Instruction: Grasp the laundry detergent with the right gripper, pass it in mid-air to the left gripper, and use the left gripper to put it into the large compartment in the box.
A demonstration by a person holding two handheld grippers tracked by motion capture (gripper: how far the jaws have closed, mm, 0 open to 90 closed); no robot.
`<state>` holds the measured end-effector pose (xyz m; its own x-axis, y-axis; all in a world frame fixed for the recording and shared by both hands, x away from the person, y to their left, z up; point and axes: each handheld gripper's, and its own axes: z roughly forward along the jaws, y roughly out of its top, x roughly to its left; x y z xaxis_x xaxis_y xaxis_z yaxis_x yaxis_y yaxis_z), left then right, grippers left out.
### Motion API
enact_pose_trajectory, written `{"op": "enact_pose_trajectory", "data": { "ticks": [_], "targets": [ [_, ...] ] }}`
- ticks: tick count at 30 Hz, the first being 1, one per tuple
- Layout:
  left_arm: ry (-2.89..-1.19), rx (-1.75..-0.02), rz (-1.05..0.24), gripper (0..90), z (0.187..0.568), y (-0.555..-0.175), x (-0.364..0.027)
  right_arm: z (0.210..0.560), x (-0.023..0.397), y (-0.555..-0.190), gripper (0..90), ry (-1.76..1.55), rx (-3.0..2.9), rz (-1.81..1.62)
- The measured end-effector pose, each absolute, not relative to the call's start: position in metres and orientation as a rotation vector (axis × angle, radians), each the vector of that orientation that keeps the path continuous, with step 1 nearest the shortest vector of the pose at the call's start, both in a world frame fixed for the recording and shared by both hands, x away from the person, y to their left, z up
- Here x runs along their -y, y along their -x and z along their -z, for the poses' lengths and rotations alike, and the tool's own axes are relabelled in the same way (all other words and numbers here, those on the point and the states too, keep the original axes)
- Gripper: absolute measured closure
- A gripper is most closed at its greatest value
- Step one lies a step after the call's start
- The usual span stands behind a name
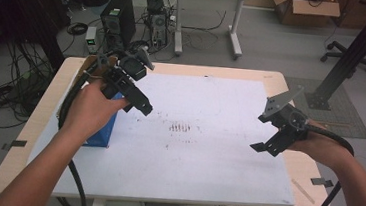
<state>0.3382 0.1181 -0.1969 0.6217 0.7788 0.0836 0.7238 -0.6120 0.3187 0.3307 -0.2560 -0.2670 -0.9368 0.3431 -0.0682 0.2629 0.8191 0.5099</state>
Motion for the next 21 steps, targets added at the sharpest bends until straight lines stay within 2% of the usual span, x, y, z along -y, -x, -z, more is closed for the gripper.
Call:
{"op": "enact_pose_trajectory", "data": {
  "ticks": [21],
  "targets": [
    [-2.716, -1.003, -0.278, 6.7, 0.207, -0.362, -0.086, 0.270, 0.260, -0.336, 6.9, -0.533, -2.854, -0.740]
  ]
}}
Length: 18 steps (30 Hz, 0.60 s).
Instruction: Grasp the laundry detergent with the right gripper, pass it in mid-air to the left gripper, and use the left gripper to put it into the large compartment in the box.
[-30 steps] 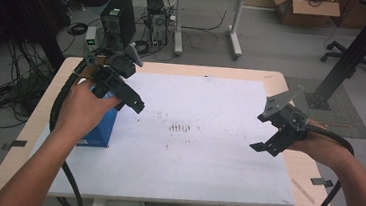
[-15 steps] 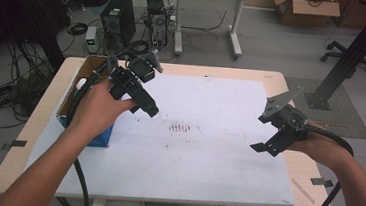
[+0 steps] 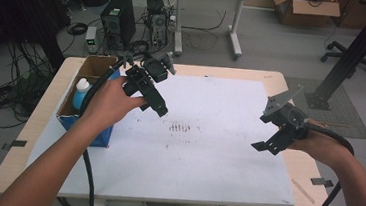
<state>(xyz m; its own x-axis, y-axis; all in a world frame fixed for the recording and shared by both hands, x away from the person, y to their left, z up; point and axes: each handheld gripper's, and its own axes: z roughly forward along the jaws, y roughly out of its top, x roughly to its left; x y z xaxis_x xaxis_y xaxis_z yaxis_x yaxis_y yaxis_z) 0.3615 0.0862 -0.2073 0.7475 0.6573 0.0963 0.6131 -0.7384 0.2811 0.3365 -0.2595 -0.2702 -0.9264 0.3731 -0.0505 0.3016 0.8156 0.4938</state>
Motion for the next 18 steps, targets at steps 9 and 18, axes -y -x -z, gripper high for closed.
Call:
{"op": "enact_pose_trajectory", "data": {
  "ticks": [9, 18],
  "targets": [
    [-2.740, -0.918, -0.261, 6.9, 0.206, -0.376, -0.082, 0.270, 0.256, -0.338, 6.9, -0.539, -2.859, -0.735],
    [-2.772, -0.849, -0.248, 6.8, 0.204, -0.389, -0.079, 0.272, 0.254, -0.338, 6.9, -0.535, -2.863, -0.731]
  ]
}}
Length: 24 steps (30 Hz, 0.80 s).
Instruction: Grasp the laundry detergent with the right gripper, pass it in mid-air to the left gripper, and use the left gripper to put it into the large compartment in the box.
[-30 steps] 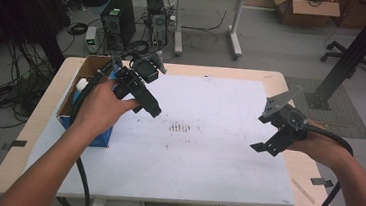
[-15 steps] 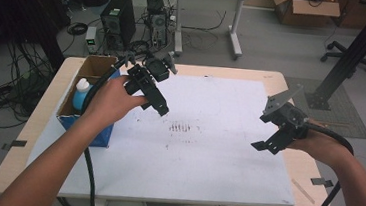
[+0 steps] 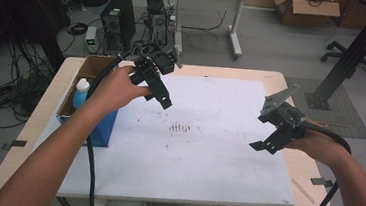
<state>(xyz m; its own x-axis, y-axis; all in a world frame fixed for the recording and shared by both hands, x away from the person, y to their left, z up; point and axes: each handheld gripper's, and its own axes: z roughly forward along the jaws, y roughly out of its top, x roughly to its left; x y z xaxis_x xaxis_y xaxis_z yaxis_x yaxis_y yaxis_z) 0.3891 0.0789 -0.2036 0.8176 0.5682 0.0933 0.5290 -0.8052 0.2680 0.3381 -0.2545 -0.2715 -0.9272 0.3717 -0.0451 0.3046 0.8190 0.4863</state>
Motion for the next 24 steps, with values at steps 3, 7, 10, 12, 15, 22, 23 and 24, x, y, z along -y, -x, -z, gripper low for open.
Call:
{"op": "enact_pose_trajectory", "data": {
  "ticks": [3, 7, 10, 12, 15, 22, 23, 24],
  "targets": [
    [-2.779, -0.845, -0.259, 6.9, 0.204, -0.393, -0.080, 0.271, 0.254, -0.337, 6.9, -0.536, -2.864, -0.728],
    [-2.777, -0.831, -0.257, 6.9, 0.205, -0.399, -0.082, 0.270, 0.252, -0.336, 6.9, -0.529, -2.861, -0.735],
    [-2.788, -0.801, -0.244, 7.0, 0.207, -0.403, -0.084, 0.270, 0.252, -0.334, 6.9, -0.532, -2.863, -0.735],
    [-2.797, -0.791, -0.234, 7.2, 0.207, -0.405, -0.085, 0.270, 0.253, -0.334, 6.9, -0.536, -2.863, -0.738],
    [-2.818, -0.769, -0.217, 7.2, 0.208, -0.408, -0.085, 0.269, 0.254, -0.333, 6.9, -0.542, -2.864, -0.731],
    [-2.865, -0.741, -0.179, 7.2, 0.209, -0.413, -0.085, 0.267, 0.256, -0.332, 6.9, -0.544, -2.864, -0.721],
    [-2.871, -0.735, -0.178, 7.3, 0.209, -0.413, -0.086, 0.267, 0.256, -0.332, 6.9, -0.545, -2.862, -0.721],
    [-2.875, -0.734, -0.171, 7.3, 0.210, -0.413, -0.086, 0.267, 0.256, -0.332, 6.9, -0.546, -2.862, -0.721]
  ]
}}
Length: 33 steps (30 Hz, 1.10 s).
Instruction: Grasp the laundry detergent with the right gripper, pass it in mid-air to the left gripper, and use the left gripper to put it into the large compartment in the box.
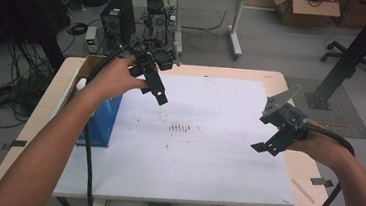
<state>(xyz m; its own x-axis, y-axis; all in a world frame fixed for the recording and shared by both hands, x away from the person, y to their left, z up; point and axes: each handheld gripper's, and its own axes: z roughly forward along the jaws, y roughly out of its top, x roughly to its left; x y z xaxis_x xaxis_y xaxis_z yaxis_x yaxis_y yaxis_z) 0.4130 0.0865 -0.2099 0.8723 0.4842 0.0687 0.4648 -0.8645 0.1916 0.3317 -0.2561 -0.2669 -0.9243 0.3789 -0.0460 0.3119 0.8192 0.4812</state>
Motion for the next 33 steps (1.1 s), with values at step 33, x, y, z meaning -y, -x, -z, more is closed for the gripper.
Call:
{"op": "enact_pose_trajectory", "data": {
  "ticks": [33],
  "targets": [
    [-2.885, -0.675, -0.209, 7.4, 0.212, -0.421, -0.090, 0.269, 0.254, -0.331, 6.9, -0.542, -2.874, -0.704]
  ]
}}
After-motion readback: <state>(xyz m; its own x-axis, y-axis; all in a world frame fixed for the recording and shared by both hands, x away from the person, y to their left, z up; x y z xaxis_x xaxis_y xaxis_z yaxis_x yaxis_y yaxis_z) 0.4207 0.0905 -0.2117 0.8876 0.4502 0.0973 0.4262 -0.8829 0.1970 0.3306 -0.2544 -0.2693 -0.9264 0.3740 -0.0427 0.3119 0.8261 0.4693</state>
